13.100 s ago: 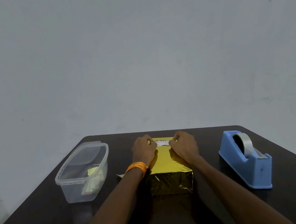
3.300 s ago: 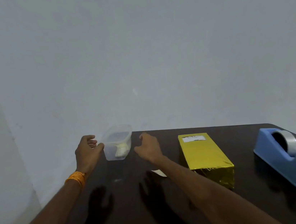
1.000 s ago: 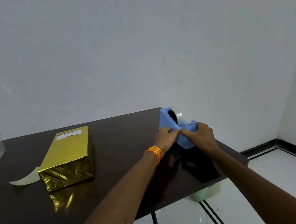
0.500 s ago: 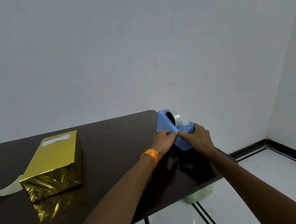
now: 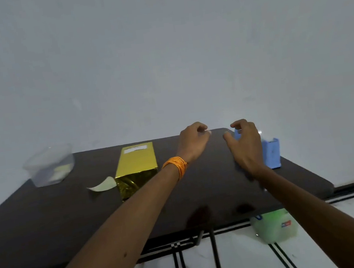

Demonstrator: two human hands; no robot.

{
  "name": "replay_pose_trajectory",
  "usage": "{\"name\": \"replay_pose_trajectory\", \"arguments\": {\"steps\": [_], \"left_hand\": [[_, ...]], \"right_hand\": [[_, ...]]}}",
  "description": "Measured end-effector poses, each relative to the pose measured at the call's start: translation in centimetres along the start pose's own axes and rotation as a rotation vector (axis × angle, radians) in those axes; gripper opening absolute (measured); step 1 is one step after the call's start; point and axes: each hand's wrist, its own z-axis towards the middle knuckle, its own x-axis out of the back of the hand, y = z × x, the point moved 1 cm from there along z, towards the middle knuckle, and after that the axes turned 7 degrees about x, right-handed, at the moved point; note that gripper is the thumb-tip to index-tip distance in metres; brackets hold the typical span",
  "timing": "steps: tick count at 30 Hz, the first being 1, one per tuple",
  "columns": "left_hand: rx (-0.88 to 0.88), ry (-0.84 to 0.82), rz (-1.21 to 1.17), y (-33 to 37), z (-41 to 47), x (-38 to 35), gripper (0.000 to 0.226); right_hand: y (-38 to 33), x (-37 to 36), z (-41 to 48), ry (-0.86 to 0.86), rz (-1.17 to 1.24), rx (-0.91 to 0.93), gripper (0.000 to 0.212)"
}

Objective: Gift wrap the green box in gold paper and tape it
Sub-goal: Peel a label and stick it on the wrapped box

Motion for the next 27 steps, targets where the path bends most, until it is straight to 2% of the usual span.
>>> {"name": "replay_pose_trajectory", "arguments": {"steps": [6, 11, 14, 17, 19, 23, 27], "left_hand": [[0.028, 0.232, 0.028, -3.5, -2.5, 9.6, 0.019], [0.134, 0.338, 0.063, -7.7, -4.4, 14.8, 0.023], [0.248, 0.302, 0.087, -10.1, -5.0, 15.9, 0.028], [0.316, 0.254, 0.122, -11.9, -5.1, 16.1, 0.017], [0.380, 0.202, 0.110, -13.0, -4.8, 15.7, 0.018], [0.508, 0.111, 0.032, -14.9, -3.0, 14.6, 0.037], [0.532, 0.096, 0.006, -17.1, 0.3, 13.7, 0.030]], "right_hand": [[-7.4, -5.4, -1.5, -0.122, 0.212, 0.019, 0.025], [-10.8, -9.4, -3.0, -0.222, 0.329, -0.029, 0.025], [-11.7, -11.7, -4.3, -0.348, 0.320, -0.051, 0.034], [-11.9, -13.7, -5.0, -0.427, 0.315, -0.081, 0.042], [-12.1, -14.9, -5.4, -0.469, 0.329, -0.100, 0.039], [-11.4, -17.7, -5.2, -0.527, 0.381, -0.184, 0.038], [-10.0, -21.0, -3.7, -0.537, 0.362, -0.182, 0.031]]}}
